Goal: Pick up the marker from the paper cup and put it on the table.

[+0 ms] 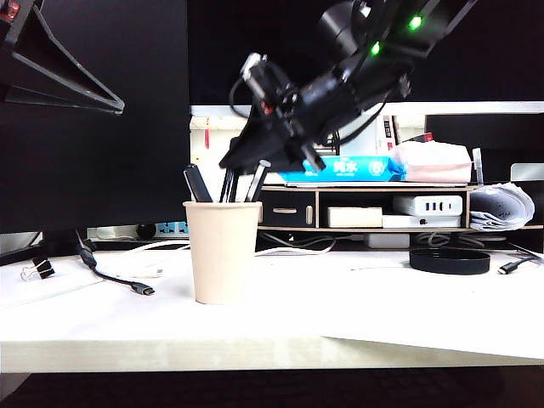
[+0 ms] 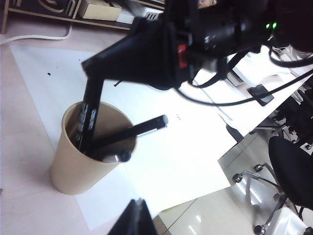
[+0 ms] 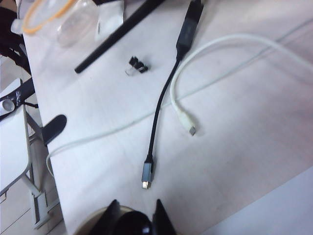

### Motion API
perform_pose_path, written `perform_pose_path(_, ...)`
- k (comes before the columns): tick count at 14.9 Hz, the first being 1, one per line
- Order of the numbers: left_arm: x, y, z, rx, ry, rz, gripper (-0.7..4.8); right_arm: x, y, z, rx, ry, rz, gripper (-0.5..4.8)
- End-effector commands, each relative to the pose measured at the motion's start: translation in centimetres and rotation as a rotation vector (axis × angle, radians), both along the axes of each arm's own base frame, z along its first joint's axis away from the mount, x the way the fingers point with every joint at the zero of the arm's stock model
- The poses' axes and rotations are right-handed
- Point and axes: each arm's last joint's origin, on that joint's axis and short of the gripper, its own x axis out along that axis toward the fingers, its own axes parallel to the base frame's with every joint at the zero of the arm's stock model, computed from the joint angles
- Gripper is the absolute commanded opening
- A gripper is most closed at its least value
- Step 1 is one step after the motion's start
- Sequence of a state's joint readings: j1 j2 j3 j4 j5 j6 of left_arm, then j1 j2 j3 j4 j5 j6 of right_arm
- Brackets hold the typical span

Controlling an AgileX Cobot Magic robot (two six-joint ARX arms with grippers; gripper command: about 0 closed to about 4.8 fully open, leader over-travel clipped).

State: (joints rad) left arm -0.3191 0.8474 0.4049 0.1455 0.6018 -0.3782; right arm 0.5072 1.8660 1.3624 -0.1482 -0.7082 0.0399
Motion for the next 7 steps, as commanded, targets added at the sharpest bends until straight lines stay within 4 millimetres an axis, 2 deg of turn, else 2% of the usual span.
perform_pose_path(1, 0.0, 0.0, 0.4, 0.0, -0.028, -0.006, -0.05, -0.2, -0.3, 1.5, 0.025, -0.044, 0.005, 0.48)
perform_pose_path(7, 0.0, 0.0, 0.4, -0.001, -0.029, -0.006, -0.05, -0.6, -0.5, 2.8, 0.042, -0.076, 0.005, 0.48)
